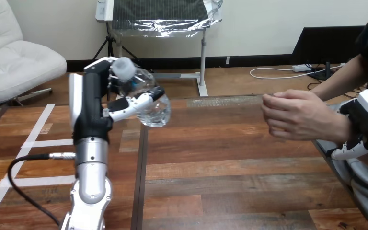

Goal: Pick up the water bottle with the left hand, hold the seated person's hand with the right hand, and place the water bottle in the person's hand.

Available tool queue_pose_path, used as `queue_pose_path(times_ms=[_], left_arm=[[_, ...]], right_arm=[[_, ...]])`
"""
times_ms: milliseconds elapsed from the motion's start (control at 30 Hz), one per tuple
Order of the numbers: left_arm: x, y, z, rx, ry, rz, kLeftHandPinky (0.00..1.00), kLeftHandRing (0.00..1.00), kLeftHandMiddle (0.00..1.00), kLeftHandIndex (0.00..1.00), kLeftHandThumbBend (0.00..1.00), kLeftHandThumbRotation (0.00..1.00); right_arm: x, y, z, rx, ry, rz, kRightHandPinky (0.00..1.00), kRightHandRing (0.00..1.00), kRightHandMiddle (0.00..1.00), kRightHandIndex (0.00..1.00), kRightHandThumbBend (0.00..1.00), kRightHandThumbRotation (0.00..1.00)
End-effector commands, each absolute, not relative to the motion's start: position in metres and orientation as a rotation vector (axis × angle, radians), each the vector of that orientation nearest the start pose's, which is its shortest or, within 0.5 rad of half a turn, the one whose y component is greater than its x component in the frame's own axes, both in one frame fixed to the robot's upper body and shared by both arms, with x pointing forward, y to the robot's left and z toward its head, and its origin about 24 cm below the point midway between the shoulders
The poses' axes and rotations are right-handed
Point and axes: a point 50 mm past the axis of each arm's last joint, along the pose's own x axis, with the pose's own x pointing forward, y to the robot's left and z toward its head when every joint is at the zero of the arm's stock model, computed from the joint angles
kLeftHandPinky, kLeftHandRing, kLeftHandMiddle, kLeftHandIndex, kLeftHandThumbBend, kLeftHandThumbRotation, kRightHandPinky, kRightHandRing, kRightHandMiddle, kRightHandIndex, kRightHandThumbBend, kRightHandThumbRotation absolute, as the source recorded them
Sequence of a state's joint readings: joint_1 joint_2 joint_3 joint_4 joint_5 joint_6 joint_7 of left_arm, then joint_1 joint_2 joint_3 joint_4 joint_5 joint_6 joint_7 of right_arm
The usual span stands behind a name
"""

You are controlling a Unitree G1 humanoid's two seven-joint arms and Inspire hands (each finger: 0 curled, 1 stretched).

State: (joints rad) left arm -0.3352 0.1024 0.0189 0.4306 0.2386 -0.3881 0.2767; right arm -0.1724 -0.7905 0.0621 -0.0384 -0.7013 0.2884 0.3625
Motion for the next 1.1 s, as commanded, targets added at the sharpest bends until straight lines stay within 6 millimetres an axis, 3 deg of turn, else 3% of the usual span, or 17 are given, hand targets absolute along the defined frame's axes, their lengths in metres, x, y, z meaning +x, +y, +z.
queue_pose_path(times_ms=[0,1067], left_arm=[[0.319,0.143,0.113,0.259,-0.485,0.132,0.41,0.42,0.44,0.46,0.73,0.0],[0.32,0.129,0.118,0.245,-0.52,0.095,0.39,0.41,0.44,0.45,0.75,0.0]], right_arm=[[0.286,-0.272,0.147,-1.447,0.176,0.022,0.45,0.52,0.57,0.59,0.69,0.0],[0.285,-0.26,0.156,-1.467,0.103,0.046,0.44,0.51,0.57,0.59,0.67,0.0]])
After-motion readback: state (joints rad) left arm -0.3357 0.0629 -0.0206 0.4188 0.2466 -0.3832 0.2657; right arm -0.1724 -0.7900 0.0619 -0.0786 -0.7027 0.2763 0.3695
